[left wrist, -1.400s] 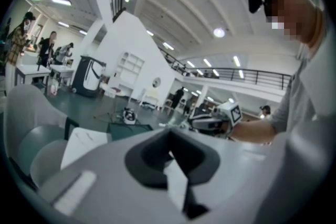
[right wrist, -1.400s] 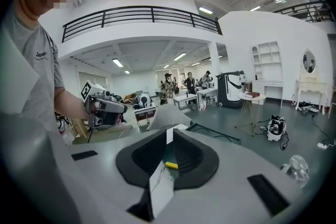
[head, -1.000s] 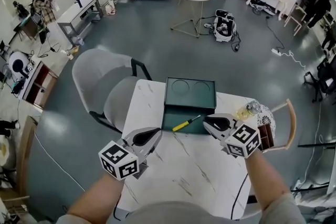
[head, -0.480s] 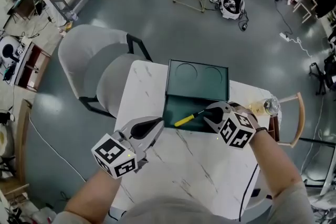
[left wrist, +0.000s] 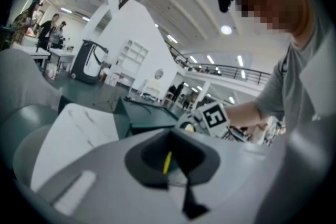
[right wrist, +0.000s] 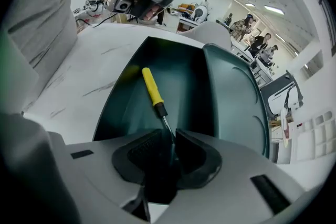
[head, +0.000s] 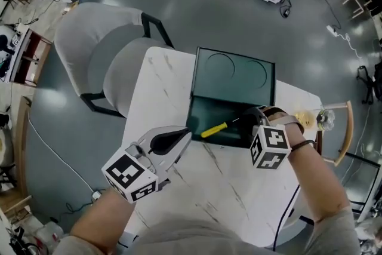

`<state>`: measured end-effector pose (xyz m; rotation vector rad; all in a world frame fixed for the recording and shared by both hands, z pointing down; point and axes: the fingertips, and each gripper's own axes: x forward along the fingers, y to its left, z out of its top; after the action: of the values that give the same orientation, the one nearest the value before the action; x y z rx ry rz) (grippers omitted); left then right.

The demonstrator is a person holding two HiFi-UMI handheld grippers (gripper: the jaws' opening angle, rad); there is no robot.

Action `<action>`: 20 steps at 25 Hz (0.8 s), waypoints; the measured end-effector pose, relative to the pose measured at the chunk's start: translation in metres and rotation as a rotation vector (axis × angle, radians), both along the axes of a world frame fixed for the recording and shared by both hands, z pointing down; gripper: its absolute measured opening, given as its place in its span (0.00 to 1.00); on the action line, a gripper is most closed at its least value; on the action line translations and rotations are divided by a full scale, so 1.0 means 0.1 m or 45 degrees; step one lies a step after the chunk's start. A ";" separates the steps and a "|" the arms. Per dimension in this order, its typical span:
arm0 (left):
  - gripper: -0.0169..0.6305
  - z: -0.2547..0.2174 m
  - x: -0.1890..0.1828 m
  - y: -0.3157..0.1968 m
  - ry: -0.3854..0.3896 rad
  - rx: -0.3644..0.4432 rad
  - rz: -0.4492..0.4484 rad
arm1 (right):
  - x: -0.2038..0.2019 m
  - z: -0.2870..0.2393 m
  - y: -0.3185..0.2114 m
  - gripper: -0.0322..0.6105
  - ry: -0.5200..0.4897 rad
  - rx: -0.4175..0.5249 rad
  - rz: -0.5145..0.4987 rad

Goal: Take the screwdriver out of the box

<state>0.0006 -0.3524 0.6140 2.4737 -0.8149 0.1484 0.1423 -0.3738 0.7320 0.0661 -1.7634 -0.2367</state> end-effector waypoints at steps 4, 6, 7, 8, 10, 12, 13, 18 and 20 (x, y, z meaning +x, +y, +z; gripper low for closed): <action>0.03 0.05 0.00 0.01 0.013 -0.023 -0.007 | -0.02 0.03 0.01 0.16 0.043 0.013 -0.055; 0.03 0.07 0.01 0.02 0.017 -0.032 -0.005 | -0.05 0.04 0.00 0.16 0.054 0.025 -0.078; 0.03 0.08 0.01 0.03 0.020 -0.035 -0.003 | -0.07 0.04 -0.01 0.16 0.060 0.030 -0.088; 0.03 0.08 0.02 0.04 0.022 -0.036 -0.001 | -0.08 0.04 -0.01 0.16 0.066 0.035 -0.098; 0.03 0.08 0.03 0.05 0.026 -0.039 0.002 | -0.09 0.05 -0.01 0.16 0.083 0.041 -0.120; 0.03 0.09 0.03 0.06 0.030 -0.042 0.003 | -0.10 0.08 0.01 0.16 0.112 0.041 -0.150; 0.03 0.09 0.03 0.06 0.032 -0.044 0.003 | -0.09 0.10 0.03 0.16 0.133 0.038 -0.170; 0.03 0.11 0.02 0.09 0.039 -0.055 0.002 | -0.06 0.17 0.13 0.07 0.163 -0.053 -0.157; 0.03 0.13 0.01 0.11 0.040 -0.062 0.000 | -0.06 0.17 0.13 0.07 0.161 -0.067 -0.145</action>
<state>0.0019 -0.3411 0.6266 2.4243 -0.7885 0.1272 0.1363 -0.3611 0.7490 -0.0854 -1.6483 -0.2711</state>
